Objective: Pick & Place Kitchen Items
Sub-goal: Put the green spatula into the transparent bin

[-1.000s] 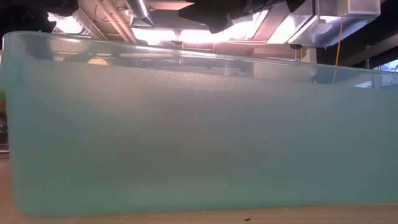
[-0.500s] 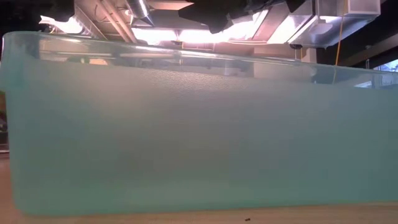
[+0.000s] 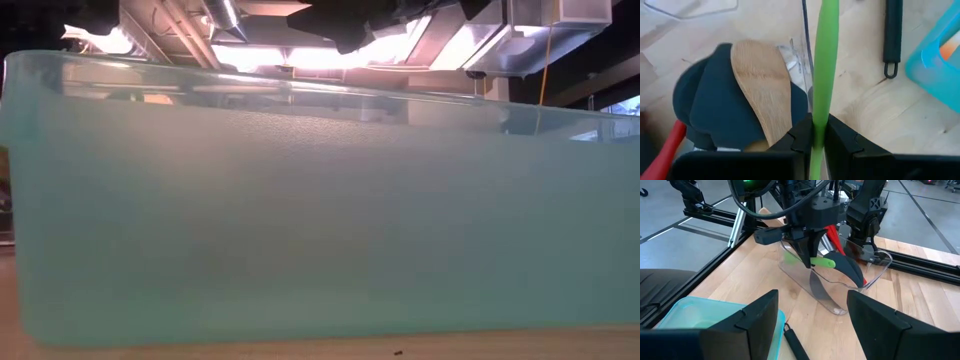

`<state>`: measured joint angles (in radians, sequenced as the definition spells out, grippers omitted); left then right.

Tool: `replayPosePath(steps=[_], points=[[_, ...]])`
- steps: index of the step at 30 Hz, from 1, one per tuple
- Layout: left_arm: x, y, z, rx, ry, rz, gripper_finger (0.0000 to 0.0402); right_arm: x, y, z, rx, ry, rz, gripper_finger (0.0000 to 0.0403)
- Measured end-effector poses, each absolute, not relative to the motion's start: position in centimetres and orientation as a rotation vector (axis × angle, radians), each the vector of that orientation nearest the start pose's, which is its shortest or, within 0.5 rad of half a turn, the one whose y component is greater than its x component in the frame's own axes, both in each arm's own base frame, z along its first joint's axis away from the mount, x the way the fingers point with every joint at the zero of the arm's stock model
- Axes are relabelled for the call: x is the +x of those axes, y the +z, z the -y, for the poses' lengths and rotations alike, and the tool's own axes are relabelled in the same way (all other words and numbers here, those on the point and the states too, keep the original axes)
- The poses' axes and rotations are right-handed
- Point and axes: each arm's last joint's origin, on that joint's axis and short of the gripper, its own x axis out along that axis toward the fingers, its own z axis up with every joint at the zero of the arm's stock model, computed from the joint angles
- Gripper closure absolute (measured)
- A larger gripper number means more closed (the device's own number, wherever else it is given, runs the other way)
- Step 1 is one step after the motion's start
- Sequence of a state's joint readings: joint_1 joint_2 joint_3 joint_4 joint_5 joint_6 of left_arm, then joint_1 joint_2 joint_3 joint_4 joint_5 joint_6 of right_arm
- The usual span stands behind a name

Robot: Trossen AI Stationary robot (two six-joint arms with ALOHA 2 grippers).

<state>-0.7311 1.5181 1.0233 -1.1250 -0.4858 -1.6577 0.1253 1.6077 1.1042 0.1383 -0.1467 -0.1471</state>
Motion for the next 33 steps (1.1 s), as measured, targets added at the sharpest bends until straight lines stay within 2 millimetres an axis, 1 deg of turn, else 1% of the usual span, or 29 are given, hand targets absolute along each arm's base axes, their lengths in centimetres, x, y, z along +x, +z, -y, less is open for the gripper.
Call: replayPosePath(steps=[5,8,11,14,16,19,24,28,33], points=[[19.2,21.1,15.3,-0.480,0.833,-0.985,0.0315,36.0,26.7,-5.0,-0.141,0.295,-0.346,0.0163],[19.2,21.1,15.3,-0.481,0.834,-0.979,0.0290,36.0,26.7,-5.0,-0.141,0.295,-0.346,0.0163],[19.2,21.1,15.3,-0.481,0.835,-0.978,0.0273,36.0,26.7,-5.0,-0.141,0.295,-0.346,0.0163],[19.2,21.1,15.3,-0.476,0.836,-0.970,0.0266,36.0,26.7,-5.0,-0.141,0.295,-0.346,0.0163],[19.2,21.1,15.3,-0.472,0.838,-0.968,0.0270,36.0,26.7,-5.0,-0.141,0.295,-0.346,0.0163],[19.2,21.0,15.2,-0.460,0.848,-0.937,0.0287,36.0,26.7,-5.0,-0.141,0.296,-0.346,0.0163],[18.9,20.2,14.6,-0.453,0.886,-0.923,0.0317,36.0,26.7,-5.0,-0.140,0.296,-0.346,0.0163],[18.7,19.6,13.9,-0.435,0.920,-0.902,0.0329,36.0,26.7,-5.0,-0.140,0.296,-0.346,0.0163],[18.9,19.5,13.5,-0.433,0.936,-0.918,0.0352,36.0,26.7,-5.0,-0.140,0.297,-0.345,0.0163]])
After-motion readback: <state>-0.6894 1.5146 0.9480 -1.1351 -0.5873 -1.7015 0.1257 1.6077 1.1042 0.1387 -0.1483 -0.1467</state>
